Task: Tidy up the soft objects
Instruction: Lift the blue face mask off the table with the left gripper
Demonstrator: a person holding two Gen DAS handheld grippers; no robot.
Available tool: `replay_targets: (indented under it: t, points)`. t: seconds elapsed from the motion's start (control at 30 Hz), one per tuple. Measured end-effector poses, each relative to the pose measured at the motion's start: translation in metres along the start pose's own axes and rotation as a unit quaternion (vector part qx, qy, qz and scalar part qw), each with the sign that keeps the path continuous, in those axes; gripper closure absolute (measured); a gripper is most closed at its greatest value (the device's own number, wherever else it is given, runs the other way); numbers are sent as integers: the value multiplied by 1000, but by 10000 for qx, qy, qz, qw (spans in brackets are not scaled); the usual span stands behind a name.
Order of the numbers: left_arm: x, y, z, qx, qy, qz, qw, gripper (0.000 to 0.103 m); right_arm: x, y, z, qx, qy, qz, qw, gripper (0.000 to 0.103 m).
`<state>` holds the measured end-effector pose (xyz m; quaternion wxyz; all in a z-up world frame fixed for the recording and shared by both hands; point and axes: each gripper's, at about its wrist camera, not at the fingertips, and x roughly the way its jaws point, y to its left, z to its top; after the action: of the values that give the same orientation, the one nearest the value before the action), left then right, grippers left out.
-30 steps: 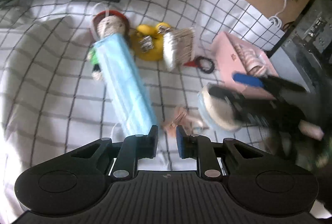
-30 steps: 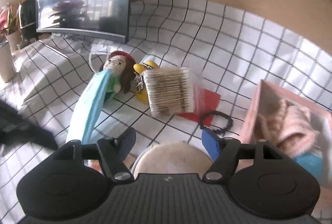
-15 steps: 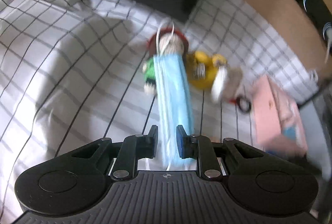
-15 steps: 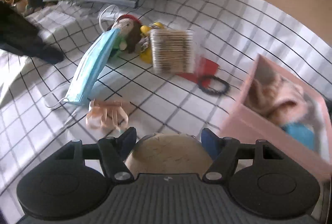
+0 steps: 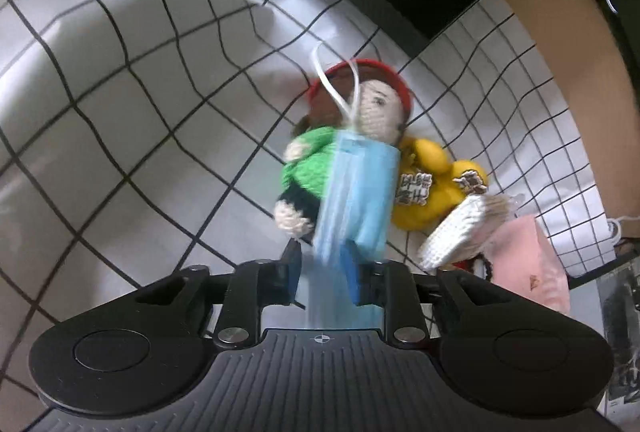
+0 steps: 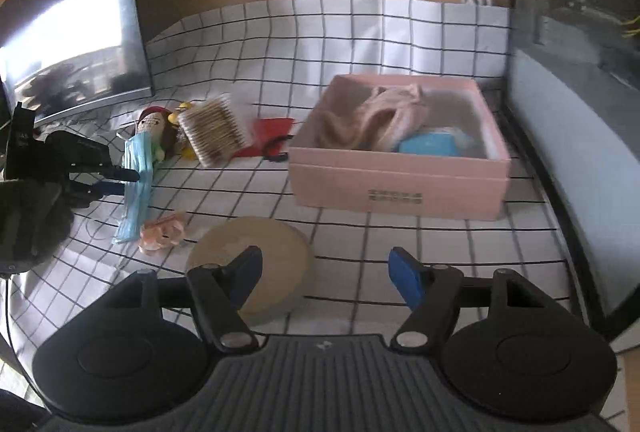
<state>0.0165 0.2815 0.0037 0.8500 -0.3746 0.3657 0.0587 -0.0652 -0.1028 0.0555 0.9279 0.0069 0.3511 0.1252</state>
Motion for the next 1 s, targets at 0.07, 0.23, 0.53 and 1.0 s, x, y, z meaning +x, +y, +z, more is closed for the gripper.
replay_targets:
  t: [0.07,0.23,0.53,1.0]
  points:
    - [5,0,-2,-13,13,11,10000,75,-2,4,-1,-118,-5,-5,9999,33]
    - [17,-24,-6,430,183,-51,9989,80,6,27,-1,-519,59,71,9986,33]
    - [7,-62,-40,2040,709,-164,9763,85,18,50,-8,-1077,130,208,9939,33]
    - [-59,4,-47,1759,826,506,9796,85,31,36,-29,-792,570,460,9942,29]
